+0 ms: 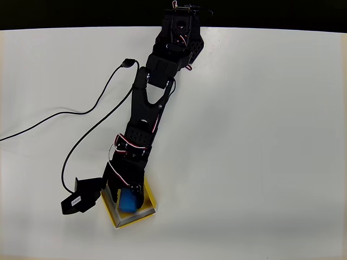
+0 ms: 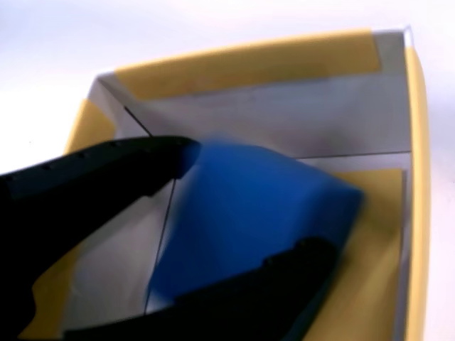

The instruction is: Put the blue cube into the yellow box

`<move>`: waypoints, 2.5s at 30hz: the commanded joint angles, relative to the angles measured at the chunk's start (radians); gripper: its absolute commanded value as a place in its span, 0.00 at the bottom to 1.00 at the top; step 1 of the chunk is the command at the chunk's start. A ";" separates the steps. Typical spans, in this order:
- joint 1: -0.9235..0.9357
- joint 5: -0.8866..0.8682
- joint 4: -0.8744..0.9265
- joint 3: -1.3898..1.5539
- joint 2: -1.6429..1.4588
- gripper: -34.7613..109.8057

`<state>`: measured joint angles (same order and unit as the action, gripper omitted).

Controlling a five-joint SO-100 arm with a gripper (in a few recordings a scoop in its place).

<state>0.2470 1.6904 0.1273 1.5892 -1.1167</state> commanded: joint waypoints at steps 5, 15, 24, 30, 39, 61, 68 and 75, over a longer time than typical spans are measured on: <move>0.000 0.067 -0.072 -0.048 -0.204 0.49; -0.060 0.035 0.176 0.006 -0.557 0.47; -0.137 0.026 0.405 0.367 -0.968 0.39; -0.209 0.029 0.506 0.641 -1.235 0.34; -0.238 0.031 0.535 1.055 -1.611 0.28; -0.201 -0.011 0.864 1.555 -2.201 0.24; -0.215 0.031 1.097 1.555 -2.227 0.24; -0.229 -0.025 1.232 1.555 -2.227 0.24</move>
<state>0.0215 1.6705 1.3346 3.1186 -3.3165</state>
